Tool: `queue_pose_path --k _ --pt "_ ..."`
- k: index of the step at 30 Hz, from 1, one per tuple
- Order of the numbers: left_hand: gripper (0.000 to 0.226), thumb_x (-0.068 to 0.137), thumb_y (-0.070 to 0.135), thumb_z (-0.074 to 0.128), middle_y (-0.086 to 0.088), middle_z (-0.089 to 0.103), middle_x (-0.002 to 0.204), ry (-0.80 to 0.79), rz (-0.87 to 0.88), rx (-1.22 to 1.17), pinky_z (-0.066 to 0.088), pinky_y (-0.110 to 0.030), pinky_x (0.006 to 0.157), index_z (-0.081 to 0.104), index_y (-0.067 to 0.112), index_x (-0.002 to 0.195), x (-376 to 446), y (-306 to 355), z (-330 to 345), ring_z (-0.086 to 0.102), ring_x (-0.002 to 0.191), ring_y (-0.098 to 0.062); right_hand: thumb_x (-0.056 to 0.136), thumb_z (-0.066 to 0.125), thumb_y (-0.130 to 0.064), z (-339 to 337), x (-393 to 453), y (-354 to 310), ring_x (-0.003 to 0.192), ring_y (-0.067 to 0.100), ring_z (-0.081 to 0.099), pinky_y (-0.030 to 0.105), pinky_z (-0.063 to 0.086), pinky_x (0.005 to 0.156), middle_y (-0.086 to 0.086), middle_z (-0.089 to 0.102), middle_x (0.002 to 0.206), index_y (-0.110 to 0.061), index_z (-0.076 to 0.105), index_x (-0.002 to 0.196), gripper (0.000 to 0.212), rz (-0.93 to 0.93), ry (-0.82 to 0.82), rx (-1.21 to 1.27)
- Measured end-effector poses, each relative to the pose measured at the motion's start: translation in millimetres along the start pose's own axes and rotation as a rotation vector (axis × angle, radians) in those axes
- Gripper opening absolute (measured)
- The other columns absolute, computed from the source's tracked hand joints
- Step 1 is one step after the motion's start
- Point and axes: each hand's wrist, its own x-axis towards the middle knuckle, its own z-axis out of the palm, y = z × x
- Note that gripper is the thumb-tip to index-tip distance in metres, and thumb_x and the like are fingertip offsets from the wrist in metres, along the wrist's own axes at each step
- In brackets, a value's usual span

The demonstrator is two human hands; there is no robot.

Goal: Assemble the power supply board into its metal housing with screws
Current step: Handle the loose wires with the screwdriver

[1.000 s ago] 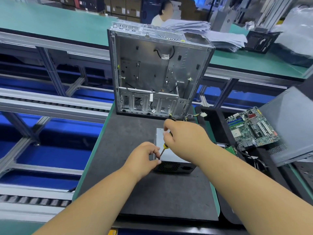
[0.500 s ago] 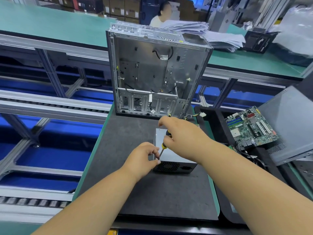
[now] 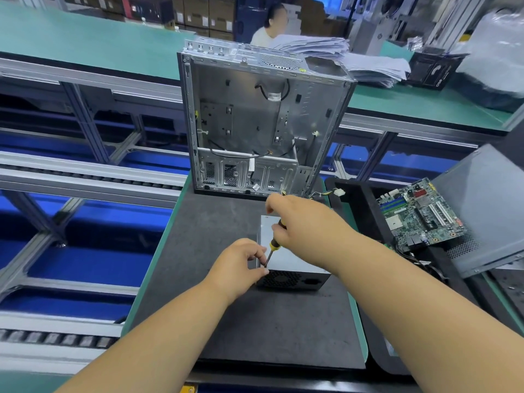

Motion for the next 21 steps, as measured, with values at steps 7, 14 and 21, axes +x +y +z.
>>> queue_pose_path --k 7,14,21 --pt "0.028 0.076 0.013 0.081 0.020 0.060 0.101 0.023 0.013 -0.021 0.041 -0.009 0.093 0.064 0.035 0.073 -1 -2 3 0.055 0.106 0.012 0.099 0.024 -0.062 17 2 -7 0.059 0.021 0.042 0.028 0.019 0.046 -0.006 0.038 0.062 -0.023 0.036 0.089 0.042 0.182 0.071 -0.311" --pt "0.028 0.076 0.014 0.081 0.022 0.059 0.105 0.015 0.000 -0.016 0.041 -0.011 0.094 0.064 0.035 0.074 0 -2 2 0.057 0.107 0.009 0.094 0.054 -0.031 3 2 0 0.078 0.027 0.052 0.034 0.038 0.057 -0.003 0.052 0.080 -0.020 0.037 0.091 0.021 0.092 -0.045 -0.063" --pt "0.028 0.076 0.015 0.081 0.023 0.059 0.107 0.017 -0.003 -0.019 0.043 -0.015 0.096 0.063 0.037 0.073 -2 -1 2 0.057 0.108 0.007 0.100 0.033 -0.054 15 6 -4 0.051 0.016 0.036 0.025 0.021 0.046 -0.004 0.038 0.061 -0.022 0.031 0.063 0.048 0.268 0.021 -0.310"
